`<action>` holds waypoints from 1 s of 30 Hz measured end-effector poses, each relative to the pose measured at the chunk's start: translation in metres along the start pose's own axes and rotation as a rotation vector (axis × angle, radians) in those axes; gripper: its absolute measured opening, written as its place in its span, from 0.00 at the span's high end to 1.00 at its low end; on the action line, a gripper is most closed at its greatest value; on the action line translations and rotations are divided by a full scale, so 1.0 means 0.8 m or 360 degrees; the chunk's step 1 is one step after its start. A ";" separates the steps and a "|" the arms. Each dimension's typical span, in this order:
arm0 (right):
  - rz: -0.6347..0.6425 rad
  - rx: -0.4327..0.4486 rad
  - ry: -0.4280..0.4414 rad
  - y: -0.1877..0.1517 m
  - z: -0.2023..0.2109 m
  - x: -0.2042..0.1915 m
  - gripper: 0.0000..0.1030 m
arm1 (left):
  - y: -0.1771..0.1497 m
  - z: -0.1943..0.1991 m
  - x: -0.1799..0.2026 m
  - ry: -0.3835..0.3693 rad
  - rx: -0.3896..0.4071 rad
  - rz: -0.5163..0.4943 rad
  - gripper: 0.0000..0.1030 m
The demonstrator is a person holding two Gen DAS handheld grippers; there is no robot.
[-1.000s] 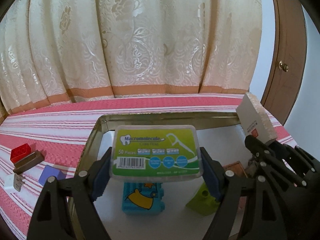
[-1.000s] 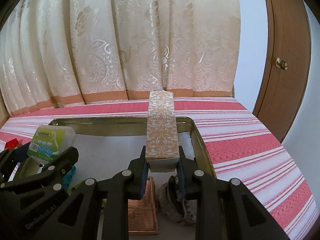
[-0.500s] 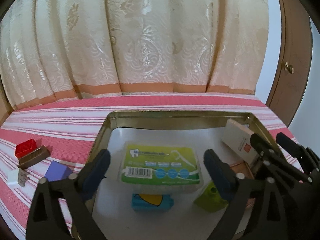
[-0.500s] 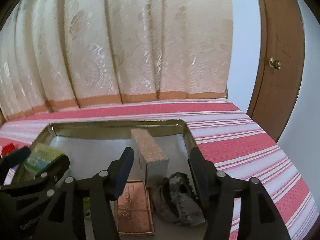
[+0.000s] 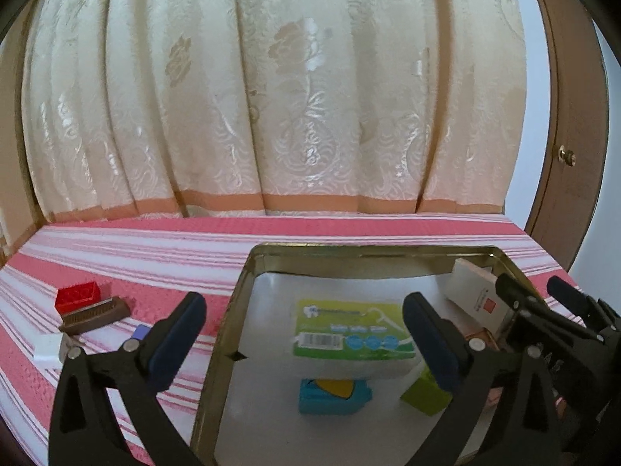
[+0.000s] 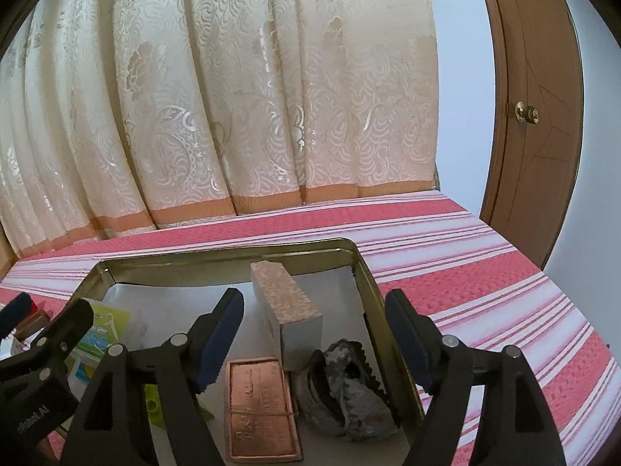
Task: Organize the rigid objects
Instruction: 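Lower both held items into the tin and open both tools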
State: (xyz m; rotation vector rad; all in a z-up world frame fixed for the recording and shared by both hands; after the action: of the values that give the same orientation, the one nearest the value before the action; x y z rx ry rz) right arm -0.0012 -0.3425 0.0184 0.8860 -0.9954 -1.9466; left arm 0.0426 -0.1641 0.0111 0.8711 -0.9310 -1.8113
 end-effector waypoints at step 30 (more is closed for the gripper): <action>0.0003 0.0351 0.0068 -0.022 0.061 -0.030 0.25 | -0.038 0.023 -0.071 0.0125 -0.0008 0.0034 0.01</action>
State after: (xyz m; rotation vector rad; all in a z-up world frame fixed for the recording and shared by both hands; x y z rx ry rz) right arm -0.0358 -0.2990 0.0309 1.0437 -1.2009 -1.8323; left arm 0.0353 -0.0977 0.0035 0.9194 -0.8823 -1.7479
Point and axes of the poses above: each gripper's, at about its wrist camera, not at the fingertips, and z roughly against the way its jaws point, x to its right, y to its top, the point moved 1 cm from there along -z, roughly the way its jaws point, and after that the axes turned 15 degrees about -z, right-handed, at the moved point
